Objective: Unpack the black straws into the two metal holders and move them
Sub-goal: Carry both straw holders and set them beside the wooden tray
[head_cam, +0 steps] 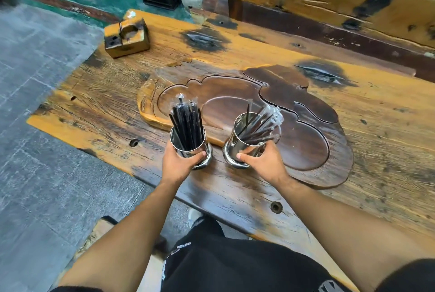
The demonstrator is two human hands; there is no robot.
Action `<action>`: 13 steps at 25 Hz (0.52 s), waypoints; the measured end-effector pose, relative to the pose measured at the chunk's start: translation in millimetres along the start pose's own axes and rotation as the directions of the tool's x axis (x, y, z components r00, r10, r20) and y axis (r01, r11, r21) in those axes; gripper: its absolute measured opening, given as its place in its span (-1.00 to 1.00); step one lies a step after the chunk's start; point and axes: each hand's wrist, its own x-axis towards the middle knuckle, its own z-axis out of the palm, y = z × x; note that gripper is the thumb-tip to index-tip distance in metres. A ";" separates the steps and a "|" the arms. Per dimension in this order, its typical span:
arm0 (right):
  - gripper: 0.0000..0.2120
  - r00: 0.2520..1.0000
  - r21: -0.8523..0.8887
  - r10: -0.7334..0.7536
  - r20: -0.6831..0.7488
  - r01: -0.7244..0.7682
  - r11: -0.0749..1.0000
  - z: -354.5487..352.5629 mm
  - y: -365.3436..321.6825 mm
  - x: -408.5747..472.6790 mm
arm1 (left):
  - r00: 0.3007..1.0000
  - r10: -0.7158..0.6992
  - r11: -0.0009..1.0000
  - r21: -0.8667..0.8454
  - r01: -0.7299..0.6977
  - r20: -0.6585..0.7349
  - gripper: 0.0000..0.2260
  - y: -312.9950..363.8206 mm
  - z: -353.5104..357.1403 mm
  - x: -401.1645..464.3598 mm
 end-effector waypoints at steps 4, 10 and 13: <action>-0.42 0.996 0.006 0.046 -0.078 -0.046 0.999 30.7 -16.0 19.6 | 0.994 0.053 0.998 0.013 -0.054 0.093 -0.17 -1.7 -24.7 51.7; -0.47 0.959 0.106 0.148 -0.241 -0.125 0.986 84.9 -48.1 31.6 | 0.957 0.139 0.988 0.025 -0.150 0.254 -0.32 5.8 -56.2 118.1; -0.62 0.946 0.119 0.171 -0.274 -0.143 0.982 99.6 -64.0 32.8 | 0.946 0.138 0.988 0.030 -0.154 0.295 -0.33 6.4 -63.8 145.3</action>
